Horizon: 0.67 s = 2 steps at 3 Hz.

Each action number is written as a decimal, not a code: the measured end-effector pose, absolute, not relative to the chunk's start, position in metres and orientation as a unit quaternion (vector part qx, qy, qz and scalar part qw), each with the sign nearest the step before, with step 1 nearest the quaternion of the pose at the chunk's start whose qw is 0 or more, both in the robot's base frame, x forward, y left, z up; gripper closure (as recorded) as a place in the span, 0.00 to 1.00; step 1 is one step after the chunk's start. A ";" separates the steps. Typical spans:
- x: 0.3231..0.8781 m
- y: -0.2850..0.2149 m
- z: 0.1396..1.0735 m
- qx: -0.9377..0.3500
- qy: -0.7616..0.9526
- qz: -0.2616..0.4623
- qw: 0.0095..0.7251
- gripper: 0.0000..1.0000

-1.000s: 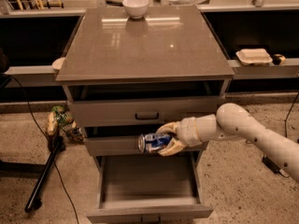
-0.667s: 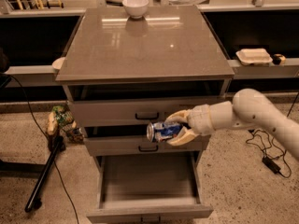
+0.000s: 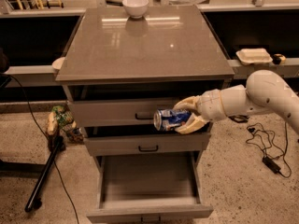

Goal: Pick pepsi can from bottom drawer and place on counter

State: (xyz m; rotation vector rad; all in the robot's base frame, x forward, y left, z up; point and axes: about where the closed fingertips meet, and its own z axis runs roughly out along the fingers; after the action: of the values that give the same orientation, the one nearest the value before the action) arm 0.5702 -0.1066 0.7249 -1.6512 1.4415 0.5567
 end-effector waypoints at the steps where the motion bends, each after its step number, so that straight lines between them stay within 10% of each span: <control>1: 0.575 -0.124 0.752 -0.669 0.579 0.201 0.420 1.00; 2: 0.585 -0.153 0.807 -0.683 0.575 0.158 0.422 1.00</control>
Offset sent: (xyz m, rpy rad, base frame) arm 0.0328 -0.0929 0.1657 -0.1726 -0.1989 -0.0647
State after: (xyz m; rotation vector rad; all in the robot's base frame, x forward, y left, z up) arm 0.5854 -0.1531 0.8070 -1.7108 1.4406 0.3952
